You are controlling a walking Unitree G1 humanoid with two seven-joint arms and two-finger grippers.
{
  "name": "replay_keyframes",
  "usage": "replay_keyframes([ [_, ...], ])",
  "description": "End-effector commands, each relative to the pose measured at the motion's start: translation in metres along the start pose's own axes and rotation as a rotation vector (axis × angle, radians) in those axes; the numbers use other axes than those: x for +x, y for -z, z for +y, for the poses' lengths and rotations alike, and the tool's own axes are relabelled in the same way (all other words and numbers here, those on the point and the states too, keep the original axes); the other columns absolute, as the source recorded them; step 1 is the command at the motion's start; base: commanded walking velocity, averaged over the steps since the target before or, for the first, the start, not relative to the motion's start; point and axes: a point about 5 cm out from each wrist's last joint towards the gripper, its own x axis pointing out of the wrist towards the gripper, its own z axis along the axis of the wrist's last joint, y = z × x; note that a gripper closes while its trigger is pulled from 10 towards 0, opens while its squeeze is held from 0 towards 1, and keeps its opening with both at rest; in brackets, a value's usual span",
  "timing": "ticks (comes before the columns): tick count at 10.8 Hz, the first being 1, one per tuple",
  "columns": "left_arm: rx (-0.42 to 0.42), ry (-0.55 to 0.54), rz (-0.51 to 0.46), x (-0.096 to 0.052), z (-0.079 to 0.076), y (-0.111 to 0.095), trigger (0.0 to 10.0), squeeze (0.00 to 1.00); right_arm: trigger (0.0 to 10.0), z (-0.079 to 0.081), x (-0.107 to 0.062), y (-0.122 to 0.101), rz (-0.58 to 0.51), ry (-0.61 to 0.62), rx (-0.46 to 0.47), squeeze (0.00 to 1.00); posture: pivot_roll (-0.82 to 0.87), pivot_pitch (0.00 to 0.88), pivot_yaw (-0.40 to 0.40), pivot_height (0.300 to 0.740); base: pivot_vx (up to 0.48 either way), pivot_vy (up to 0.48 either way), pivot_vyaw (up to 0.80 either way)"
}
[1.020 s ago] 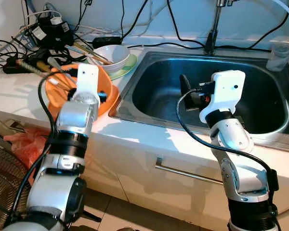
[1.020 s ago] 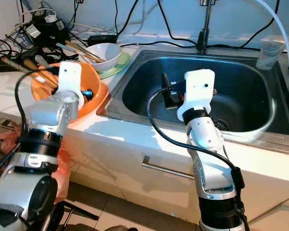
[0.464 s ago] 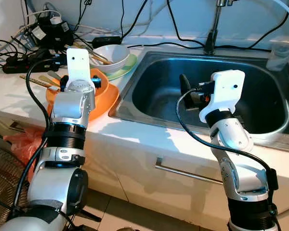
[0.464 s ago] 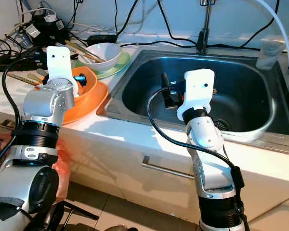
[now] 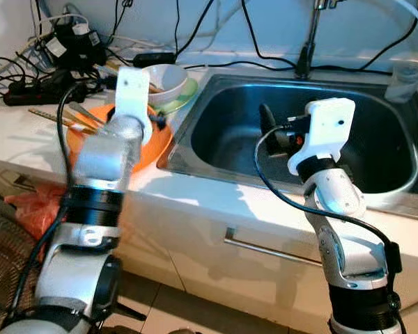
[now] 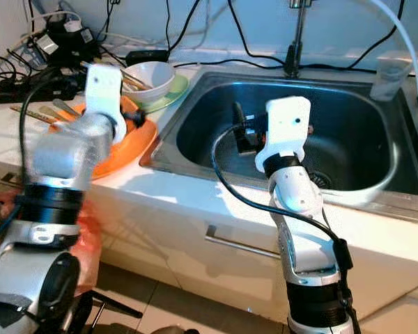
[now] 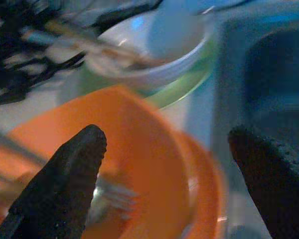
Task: Kitchen organization
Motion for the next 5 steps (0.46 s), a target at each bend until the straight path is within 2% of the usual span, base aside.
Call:
replay_keyframes([
  [1, -0.017, 0.012, 0.001, -0.002, 0.007, 0.001, 10.0, 0.00, 10.0, 0.002, 0.002, -0.001, -0.006, -0.007, 0.002, 0.00, 0.02, 0.000, 0.106, 0.740, 0.000, 0.000, 0.00],
  [3, 0.008, 0.027, 0.031, -0.004, 0.010, 0.004, 10.0, 0.00, 10.0, 0.003, 0.003, 0.000, -0.005, -0.007, 0.005, 0.00, 0.02, 0.000, 0.109, 0.740, 0.000, 0.000, 0.00],
  [5, 0.021, 0.102, 0.070, -0.007, 0.003, 0.013, 10.0, 0.00, 10.0, 0.002, 0.002, 0.000, -0.004, -0.008, 0.001, 0.00, 0.02, 0.000, 0.104, 0.740, 0.000, 0.000, 0.00],
])
